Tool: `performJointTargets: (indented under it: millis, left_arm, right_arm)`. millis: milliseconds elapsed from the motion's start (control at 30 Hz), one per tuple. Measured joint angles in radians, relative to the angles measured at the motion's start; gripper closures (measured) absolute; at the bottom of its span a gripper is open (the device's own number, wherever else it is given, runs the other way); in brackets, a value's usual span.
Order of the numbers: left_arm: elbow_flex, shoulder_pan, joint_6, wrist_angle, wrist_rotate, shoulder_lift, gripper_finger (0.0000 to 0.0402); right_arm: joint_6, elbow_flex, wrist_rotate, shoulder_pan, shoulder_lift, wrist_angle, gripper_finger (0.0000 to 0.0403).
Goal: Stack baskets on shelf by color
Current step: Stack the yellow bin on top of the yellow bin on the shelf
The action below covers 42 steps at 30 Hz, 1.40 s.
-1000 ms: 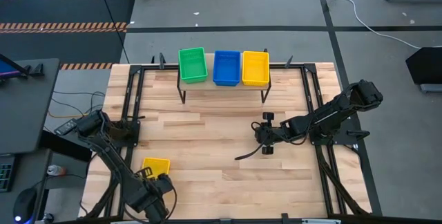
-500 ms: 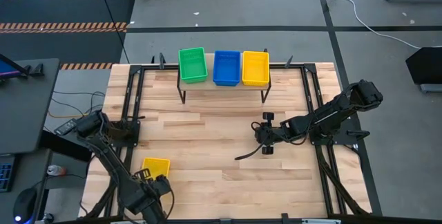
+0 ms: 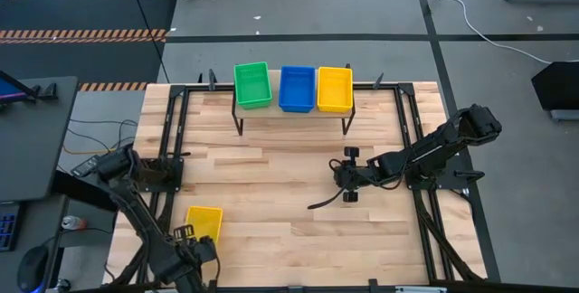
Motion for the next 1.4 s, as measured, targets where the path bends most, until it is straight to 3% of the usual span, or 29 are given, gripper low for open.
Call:
performJointTargets:
  millis: [367,500,667,867,1400]
  left_arm:
    - [-0.142,-0.025,0.02,0.09,-0.026,0.0,0.0204]
    - [-0.184,-0.018,0.08,0.166,-0.031,0.0,0.0241]
    - [-0.198,0.027,0.178,0.173,-0.117,0.0,0.0311]
    - [-0.197,0.14,0.45,0.174,-0.177,0.0,0.039]
    - [-0.197,0.536,1.456,0.434,-0.202,0.0,0.0384]
  right_arm:
    - [0.0,0.0,-0.015,0.0,0.0,0.0,0.0282]
    - [0.0,0.0,-0.015,0.0,0.0,0.0,0.0282]
    - [0.0,0.0,-0.015,0.0,0.0,0.0,0.0281]
    - [0.007,0.0,-0.022,0.0,0.0,0.001,0.0281]
    - [0.026,0.0,-0.029,0.0,0.0,0.001,0.0282]
